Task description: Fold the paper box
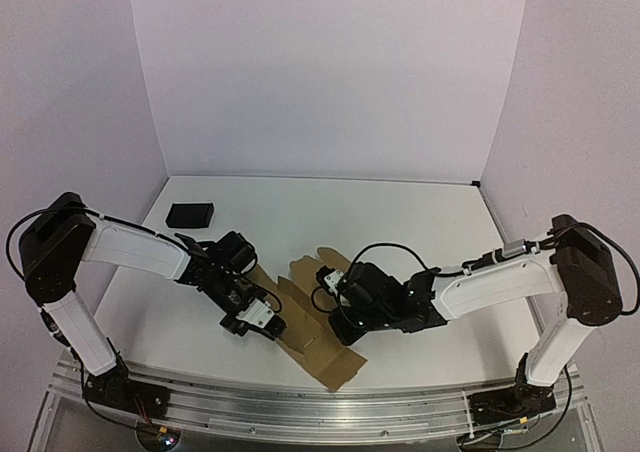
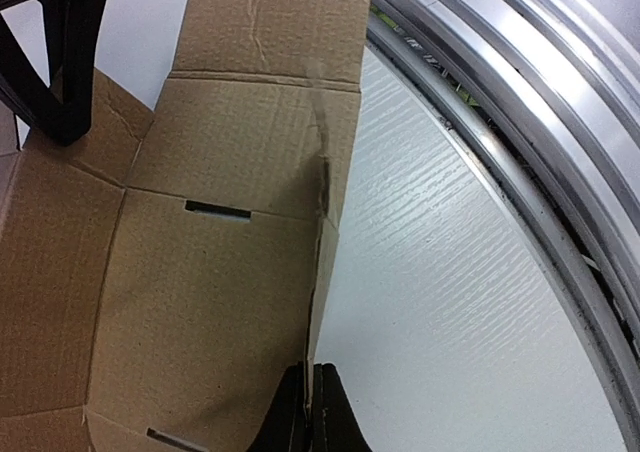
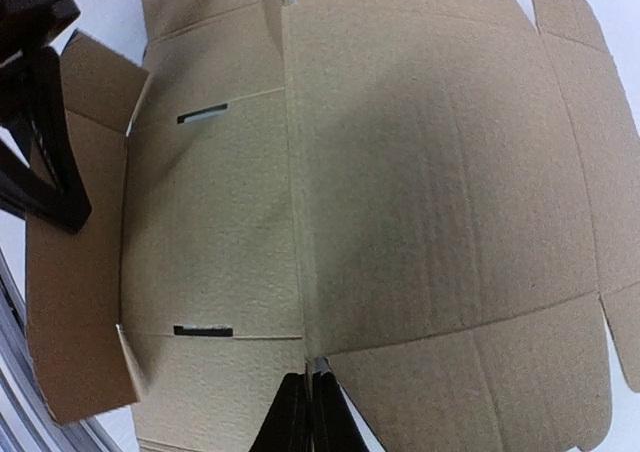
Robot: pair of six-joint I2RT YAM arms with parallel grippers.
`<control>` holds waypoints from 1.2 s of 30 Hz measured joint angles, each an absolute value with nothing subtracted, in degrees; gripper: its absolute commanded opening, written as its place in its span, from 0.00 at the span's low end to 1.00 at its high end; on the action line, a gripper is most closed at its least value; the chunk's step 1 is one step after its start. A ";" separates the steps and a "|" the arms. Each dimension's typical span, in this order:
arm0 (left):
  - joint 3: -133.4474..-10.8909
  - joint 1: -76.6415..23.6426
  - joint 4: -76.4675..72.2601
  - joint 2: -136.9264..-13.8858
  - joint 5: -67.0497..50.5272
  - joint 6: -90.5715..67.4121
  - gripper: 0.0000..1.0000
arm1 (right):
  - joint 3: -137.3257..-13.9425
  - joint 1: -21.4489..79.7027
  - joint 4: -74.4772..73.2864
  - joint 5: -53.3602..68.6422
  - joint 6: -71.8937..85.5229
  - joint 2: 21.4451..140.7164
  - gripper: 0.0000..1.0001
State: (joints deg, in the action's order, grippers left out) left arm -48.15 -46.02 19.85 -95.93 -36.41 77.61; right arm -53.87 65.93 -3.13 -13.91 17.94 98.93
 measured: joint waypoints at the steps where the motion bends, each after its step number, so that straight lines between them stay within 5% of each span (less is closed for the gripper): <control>1: -48.59 -46.19 20.82 -95.98 -36.56 77.68 0.00 | -53.95 65.93 -3.00 -14.06 18.28 98.97 0.08; 11: -50.61 -47.51 23.63 -96.51 -36.37 70.40 0.00 | -56.16 65.93 -3.76 -14.99 22.67 101.27 0.26; 29: -50.79 -47.70 20.90 -97.29 -34.71 68.79 0.00 | -58.83 65.93 -4.21 -12.29 24.08 103.10 0.32; 36: -53.28 -47.68 24.32 -98.53 -35.79 68.93 0.00 | -54.30 65.35 -4.83 -10.90 21.78 93.66 0.54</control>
